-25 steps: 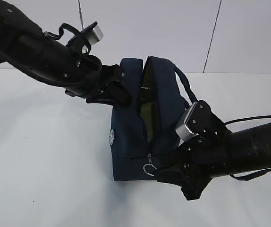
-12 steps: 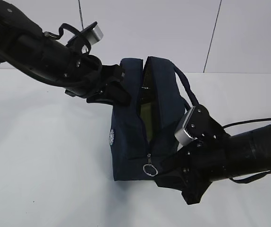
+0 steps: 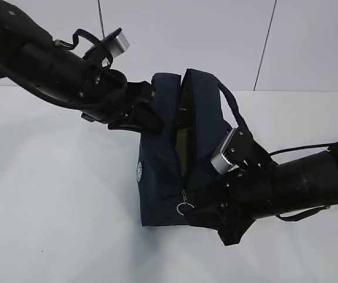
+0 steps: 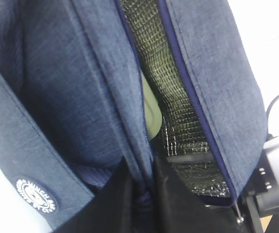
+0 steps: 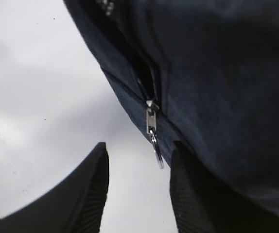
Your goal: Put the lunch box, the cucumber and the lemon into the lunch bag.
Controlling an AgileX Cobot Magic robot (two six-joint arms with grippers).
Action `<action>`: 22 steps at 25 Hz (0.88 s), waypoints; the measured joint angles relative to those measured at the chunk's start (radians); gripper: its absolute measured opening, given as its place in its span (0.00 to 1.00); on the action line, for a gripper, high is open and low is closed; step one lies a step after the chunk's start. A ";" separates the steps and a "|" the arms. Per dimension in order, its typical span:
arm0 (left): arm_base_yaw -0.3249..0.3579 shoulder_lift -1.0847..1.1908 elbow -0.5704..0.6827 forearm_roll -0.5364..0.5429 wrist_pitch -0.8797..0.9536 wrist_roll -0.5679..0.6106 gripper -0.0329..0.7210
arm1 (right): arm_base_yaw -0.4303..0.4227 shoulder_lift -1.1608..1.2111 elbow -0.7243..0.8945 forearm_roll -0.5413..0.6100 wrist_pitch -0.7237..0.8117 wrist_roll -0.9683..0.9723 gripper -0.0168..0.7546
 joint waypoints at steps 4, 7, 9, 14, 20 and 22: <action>0.000 0.000 0.000 -0.002 0.003 0.000 0.09 | 0.000 0.029 -0.002 0.000 0.002 0.000 0.47; 0.000 0.000 0.000 -0.004 0.005 0.000 0.09 | 0.000 0.033 -0.002 0.000 0.002 0.000 0.47; 0.000 0.000 0.000 -0.004 0.005 0.000 0.09 | 0.000 0.033 -0.002 0.000 0.003 0.000 0.47; 0.000 0.000 0.000 -0.004 0.005 0.000 0.09 | 0.000 0.033 -0.002 0.000 0.032 -0.002 0.47; 0.000 0.000 0.000 -0.004 0.005 0.000 0.09 | 0.000 0.033 -0.002 0.014 0.036 -0.009 0.47; 0.000 0.000 0.000 -0.004 0.005 0.000 0.09 | 0.000 0.041 -0.006 0.031 0.036 -0.014 0.47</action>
